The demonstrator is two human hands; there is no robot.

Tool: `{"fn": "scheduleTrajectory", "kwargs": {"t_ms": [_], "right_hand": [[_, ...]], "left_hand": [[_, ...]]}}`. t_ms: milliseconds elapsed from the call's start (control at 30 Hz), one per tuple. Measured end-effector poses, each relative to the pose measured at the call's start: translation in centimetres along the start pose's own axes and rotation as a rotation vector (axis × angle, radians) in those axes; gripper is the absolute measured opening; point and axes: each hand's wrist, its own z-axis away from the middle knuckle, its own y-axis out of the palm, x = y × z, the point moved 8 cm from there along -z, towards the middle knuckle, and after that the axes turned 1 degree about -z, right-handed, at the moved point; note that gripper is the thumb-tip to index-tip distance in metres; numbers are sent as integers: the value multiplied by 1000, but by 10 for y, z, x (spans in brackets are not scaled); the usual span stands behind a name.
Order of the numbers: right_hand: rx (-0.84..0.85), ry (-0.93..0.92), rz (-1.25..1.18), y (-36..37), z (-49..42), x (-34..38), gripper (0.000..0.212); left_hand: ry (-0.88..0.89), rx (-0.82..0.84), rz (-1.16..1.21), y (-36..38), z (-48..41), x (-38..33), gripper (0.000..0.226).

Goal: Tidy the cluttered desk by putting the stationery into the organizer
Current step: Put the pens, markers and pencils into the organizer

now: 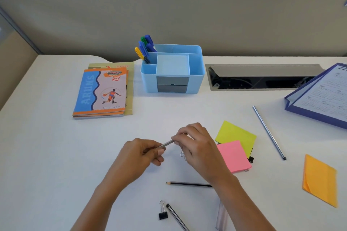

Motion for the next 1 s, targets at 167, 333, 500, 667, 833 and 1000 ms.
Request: {"fn": "scheduleTrajectory", "kwargs": {"t_ms": [167, 333, 500, 667, 833, 1000], "right_hand": [[-75, 99, -47, -12, -8, -31, 12], [-246, 374, -188, -31, -1, -69, 14], [-243, 534, -310, -28, 23, -86, 12], [-233, 612, -379, -17, 40, -84, 18], [-222, 619, -386, -16, 45, -81, 20], [-278, 668, -373, -36, 52, -92, 14]], "left_hand": [[21, 50, 35, -14, -12, -4, 15], [115, -141, 329, -49, -32, -23, 13], [200, -527, 891, -116, -59, -44, 10], [237, -721, 986, -142, -96, -60, 19], [143, -854, 806, -137, -121, -50, 23], [76, -945, 596, -129, -128, -39, 22]]}}
